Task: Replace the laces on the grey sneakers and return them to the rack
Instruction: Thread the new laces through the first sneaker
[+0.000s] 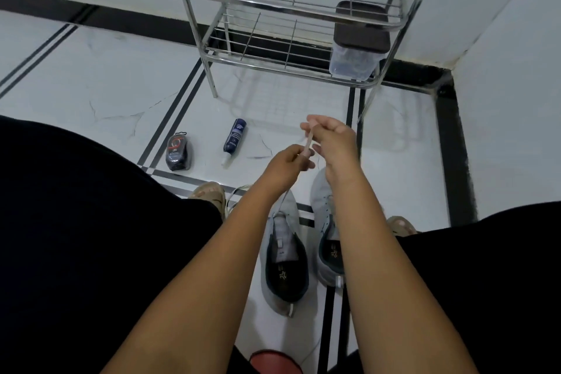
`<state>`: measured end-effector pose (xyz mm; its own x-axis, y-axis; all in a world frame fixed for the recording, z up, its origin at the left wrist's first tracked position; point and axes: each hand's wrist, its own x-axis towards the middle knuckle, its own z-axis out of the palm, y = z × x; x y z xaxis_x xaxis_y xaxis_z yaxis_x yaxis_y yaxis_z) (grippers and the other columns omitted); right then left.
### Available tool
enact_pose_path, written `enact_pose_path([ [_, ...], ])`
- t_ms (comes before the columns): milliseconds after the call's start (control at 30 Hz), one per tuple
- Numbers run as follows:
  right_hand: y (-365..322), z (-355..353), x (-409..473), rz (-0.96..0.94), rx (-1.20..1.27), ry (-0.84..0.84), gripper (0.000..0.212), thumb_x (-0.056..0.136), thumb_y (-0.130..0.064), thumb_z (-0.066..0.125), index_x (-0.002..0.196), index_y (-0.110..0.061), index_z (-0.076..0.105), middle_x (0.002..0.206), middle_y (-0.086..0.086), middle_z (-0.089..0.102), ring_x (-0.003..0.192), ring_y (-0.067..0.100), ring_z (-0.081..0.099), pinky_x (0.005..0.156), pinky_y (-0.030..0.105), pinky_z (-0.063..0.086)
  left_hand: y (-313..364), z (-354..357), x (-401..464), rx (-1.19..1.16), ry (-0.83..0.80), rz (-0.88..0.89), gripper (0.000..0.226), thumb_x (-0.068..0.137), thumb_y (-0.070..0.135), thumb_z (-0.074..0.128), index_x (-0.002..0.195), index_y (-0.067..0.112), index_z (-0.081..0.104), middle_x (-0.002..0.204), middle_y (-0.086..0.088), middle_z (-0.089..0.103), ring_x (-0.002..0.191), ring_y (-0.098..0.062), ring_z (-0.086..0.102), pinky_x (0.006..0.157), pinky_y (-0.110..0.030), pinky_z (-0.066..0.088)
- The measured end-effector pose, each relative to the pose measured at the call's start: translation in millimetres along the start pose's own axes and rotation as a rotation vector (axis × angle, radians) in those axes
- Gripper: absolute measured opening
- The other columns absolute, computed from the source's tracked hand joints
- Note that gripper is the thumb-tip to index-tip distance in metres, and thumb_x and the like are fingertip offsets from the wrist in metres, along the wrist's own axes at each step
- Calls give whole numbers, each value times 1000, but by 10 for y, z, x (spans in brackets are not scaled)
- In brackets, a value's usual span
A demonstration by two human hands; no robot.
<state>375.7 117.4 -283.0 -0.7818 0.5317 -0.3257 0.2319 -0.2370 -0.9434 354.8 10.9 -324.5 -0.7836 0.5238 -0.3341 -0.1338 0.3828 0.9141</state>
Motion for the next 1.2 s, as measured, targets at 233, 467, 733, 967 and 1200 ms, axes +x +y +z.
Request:
enact_pose_path([
  [233,-261,-435,1,-64,188,233,18,92,-12,61,108,-14,69,99,1,75,83,10,61,72,23,50,-83,-242,-29,23,131,-7,24,100,25,47,90,16,67,68,2,56,65,-10,56,71,-26,44],
  [467,-137,-638,30,-10,137,402,56,84,-2,68,134,-13,46,104,15,68,66,13,62,70,23,57,-354,-425,-41,199,165,-142,25,99,27,48,85,19,66,69,3,54,64,-12,53,53,-22,38],
  [733,-57,-649,71,34,-1,308,12,91,-2,60,103,-2,62,96,18,69,70,16,70,62,17,56,-463,-522,-5,274,376,-267,23,99,25,44,97,17,66,99,-6,66,93,-25,60,79,-32,46],
  [967,255,-124,-25,85,-446,-101,9,88,-4,66,96,-1,70,76,7,64,66,14,60,71,25,57,-441,-378,22,240,346,-140,30,101,15,38,124,12,57,122,-8,61,114,-26,55,86,-28,38],
  [1200,425,66,-46,41,-528,-149,25,78,-16,79,73,-14,55,76,6,69,70,21,69,72,35,60,-449,-339,15,-56,62,-127,20,96,33,49,96,24,67,91,-2,68,87,-15,63,80,-34,46],
])
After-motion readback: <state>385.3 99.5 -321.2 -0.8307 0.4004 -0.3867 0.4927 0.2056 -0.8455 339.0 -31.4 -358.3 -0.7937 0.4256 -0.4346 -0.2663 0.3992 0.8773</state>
